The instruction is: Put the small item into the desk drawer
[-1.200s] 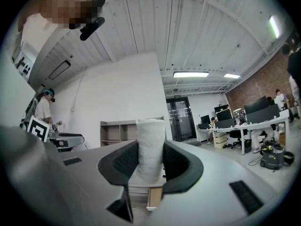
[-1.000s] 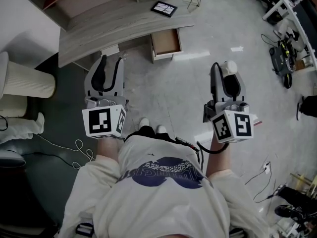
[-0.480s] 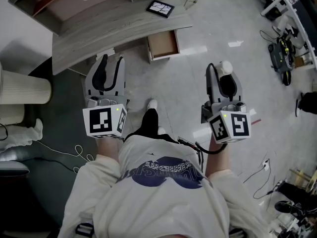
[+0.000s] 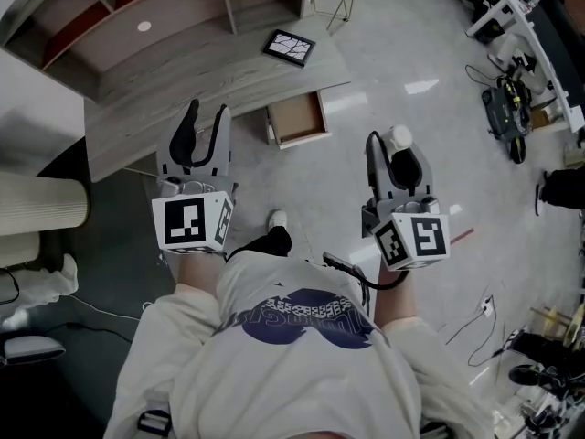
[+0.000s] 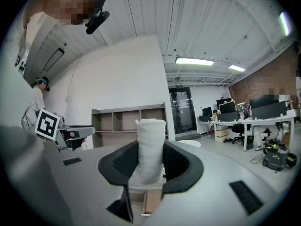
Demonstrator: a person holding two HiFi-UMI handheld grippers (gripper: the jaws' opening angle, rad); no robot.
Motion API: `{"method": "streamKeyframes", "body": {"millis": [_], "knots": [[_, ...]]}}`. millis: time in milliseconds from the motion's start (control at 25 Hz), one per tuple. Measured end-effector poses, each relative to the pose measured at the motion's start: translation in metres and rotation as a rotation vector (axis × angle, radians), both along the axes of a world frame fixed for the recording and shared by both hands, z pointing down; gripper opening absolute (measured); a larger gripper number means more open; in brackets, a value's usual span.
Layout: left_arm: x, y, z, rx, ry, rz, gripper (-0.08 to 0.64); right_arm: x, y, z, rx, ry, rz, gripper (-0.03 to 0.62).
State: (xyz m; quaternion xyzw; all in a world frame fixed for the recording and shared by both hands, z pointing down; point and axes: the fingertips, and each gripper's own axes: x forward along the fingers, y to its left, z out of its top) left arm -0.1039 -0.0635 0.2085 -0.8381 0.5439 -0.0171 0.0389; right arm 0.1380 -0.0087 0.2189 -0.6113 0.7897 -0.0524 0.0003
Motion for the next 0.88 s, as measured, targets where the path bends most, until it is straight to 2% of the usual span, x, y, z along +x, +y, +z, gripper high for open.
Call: {"method": "streamKeyframes", "body": {"millis": [200, 520, 880], "knots": [[-0.01, -0.042, 0.012, -0.016, 0.001, 0.019, 0.146, -0.017, -0.039, 0.01, -0.014, -0.003, -0.003, 0.135], [-0.003, -0.072, 0.026, -0.048, -0.003, 0.028, 0.146, -0.011, -0.072, 0.021, -0.051, 0.004, -0.005, 0.135], [-0.004, -0.073, 0.03, -0.055, -0.007, -0.062, 0.146, -0.002, -0.09, 0.028, -0.064, -0.004, -0.075, 0.135]]}}
